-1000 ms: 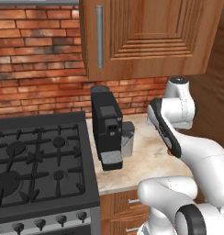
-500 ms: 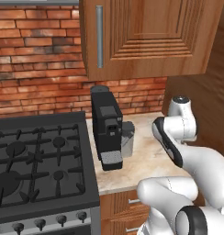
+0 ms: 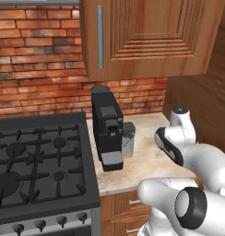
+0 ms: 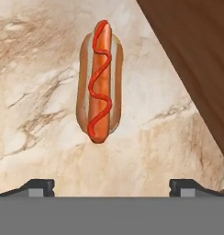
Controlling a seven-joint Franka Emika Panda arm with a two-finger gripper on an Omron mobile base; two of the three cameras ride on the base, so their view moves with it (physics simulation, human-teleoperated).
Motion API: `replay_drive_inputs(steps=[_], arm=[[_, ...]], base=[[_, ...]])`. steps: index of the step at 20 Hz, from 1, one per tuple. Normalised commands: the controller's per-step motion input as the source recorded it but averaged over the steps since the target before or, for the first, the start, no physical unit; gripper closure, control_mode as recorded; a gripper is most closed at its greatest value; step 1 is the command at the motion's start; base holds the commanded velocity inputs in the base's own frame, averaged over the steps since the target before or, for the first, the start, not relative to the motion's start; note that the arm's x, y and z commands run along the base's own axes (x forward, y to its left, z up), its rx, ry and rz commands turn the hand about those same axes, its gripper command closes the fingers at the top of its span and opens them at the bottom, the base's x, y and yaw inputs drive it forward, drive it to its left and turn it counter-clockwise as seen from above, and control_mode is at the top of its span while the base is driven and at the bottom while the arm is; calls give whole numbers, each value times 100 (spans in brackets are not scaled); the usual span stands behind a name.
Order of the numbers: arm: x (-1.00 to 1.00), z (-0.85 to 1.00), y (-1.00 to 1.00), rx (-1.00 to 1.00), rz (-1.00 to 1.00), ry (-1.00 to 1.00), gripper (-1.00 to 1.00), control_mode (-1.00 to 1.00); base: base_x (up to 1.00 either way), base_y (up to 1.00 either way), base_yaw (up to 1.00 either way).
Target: Store the hot dog in the freezer for long-term storage. Close the freezer door after placing the cooked food.
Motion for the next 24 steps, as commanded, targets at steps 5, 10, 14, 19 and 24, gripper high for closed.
replay_drive_inputs(steps=[5, 10, 14, 19, 24], arm=[[24, 0, -20, 0, 0, 1, -100, -100], [24, 0, -6, 0, 0, 0, -100, -100], [28, -10, 0, 0, 0, 0, -100, -100], [22, -28, 0, 0, 0, 0, -100, -100], [3, -33, -9, 0, 0, 1, -100, -100]], base=[[0, 0, 0], [0, 0, 0], [0, 0, 0], [0, 0, 0], [0, 0, 0]])
